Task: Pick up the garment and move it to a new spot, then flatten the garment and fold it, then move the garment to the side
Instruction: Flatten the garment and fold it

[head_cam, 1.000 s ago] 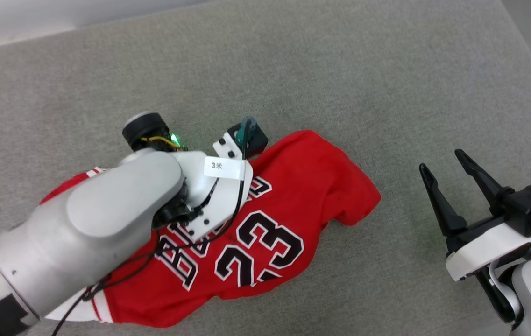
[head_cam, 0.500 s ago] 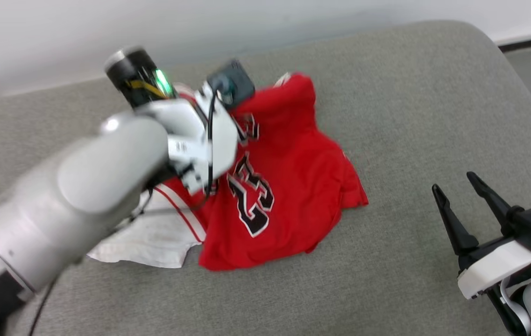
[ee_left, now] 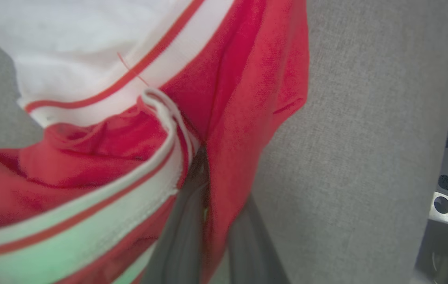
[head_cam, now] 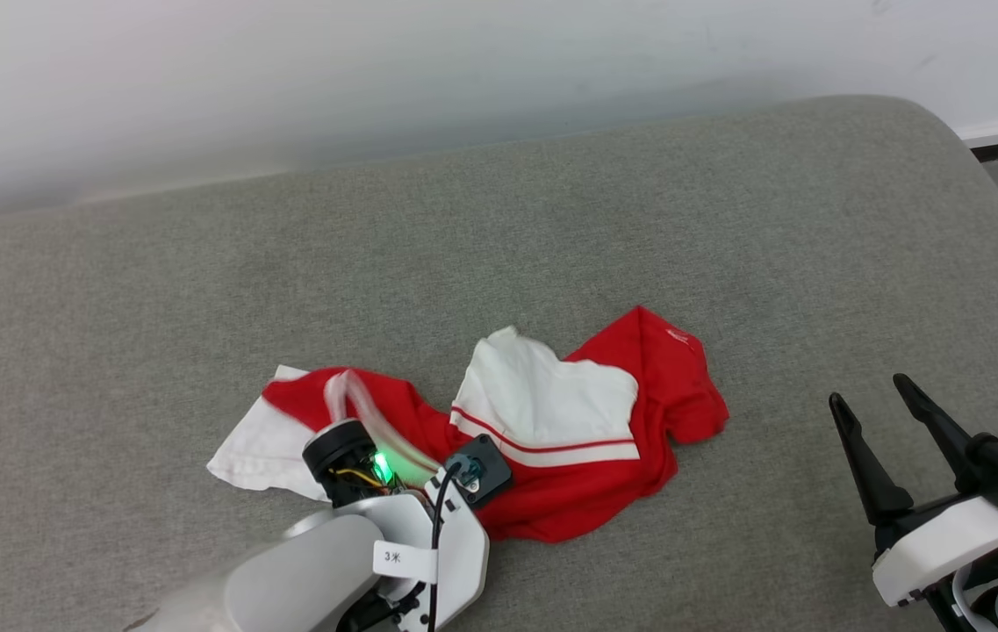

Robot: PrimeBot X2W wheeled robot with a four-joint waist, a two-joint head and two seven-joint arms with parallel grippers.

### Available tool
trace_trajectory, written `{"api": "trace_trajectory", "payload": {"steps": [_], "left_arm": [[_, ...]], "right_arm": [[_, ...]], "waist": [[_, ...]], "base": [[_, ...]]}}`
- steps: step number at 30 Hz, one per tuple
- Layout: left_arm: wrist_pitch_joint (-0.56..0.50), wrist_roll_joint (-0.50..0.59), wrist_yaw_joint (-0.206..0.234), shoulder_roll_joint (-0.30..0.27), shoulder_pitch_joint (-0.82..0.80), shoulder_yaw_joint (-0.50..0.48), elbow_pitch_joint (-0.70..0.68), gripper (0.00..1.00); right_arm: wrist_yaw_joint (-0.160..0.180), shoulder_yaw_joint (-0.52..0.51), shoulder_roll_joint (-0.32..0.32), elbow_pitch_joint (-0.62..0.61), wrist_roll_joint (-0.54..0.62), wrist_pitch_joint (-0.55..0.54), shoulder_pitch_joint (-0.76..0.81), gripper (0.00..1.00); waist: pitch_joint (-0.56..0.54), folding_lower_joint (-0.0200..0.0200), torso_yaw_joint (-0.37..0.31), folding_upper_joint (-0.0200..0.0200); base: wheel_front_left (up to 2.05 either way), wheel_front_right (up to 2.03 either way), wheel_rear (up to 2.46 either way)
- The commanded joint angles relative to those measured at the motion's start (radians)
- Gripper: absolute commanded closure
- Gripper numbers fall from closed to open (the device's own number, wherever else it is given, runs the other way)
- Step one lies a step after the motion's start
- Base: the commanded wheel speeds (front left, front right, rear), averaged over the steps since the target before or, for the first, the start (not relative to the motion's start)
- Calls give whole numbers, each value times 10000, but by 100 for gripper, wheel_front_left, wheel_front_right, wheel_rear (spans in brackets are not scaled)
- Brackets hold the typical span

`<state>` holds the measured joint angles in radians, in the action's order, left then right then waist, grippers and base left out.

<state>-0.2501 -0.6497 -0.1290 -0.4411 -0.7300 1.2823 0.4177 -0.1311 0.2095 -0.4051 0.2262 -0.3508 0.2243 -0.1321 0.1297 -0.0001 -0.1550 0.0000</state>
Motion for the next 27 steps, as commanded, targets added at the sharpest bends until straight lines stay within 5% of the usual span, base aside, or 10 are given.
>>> {"api": "trace_trajectory", "payload": {"steps": [1, 5, 6, 7, 8, 12, 16, 23, 27], "left_arm": [[54, -69, -1, 79, 173, -19, 165, 100], [386, -24, -1, 332, 244, -22, 562, 100], [522, 5, -1, 380, 139, -46, 621, 89], [653, 89, 11, 402, 29, -64, 675, 54], [841, 115, 52, 445, -50, -124, 697, 0], [1580, 313, 379, 554, -202, -345, 488, 0], [2803, 643, 1338, 237, -24, -846, -242, 0], [4521, 1012, 3786, -838, 966, -2004, -2038, 0], [5039, 1075, 5165, -1245, 1739, -2918, -2892, 0]], "right_arm": [[7, -37, 64, -75, 34, -33, 101, 0], [7, -113, 46, -165, 52, -116, 98, 0], [7, -143, 23, -182, 60, -142, 110, 0], [7, -149, 7, -208, 79, -173, 117, 0], [7, -161, -4, -239, 100, -198, 128, 0], [7, -184, -66, -406, 140, -261, 133, 0], [7, -289, -301, -770, 176, -393, -181, 0], [7, -60, -1208, -1734, 236, -1077, -1515, 0], [5, 1023, -1978, -2243, -82, -2073, -2740, 0]], "waist": [[26, 1, 29, 0], [26, 1, 122, 0], [0, 1, 161, 0], [-28, 1, 190, 0], [-65, 1, 225, 0], [-206, 1, 351, 0], [-359, 1, 568, 0], [-258, 1, 1146, 0], [-1, 1, 1507, 0]], "base": [[0, 0, 0], [0, 0, 0], [0, 0, 0], [0, 0, 0], [0, 0, 0], [0, 0, 0], [0, 0, 0], [0, 0, 0], [0, 0, 0]]}}
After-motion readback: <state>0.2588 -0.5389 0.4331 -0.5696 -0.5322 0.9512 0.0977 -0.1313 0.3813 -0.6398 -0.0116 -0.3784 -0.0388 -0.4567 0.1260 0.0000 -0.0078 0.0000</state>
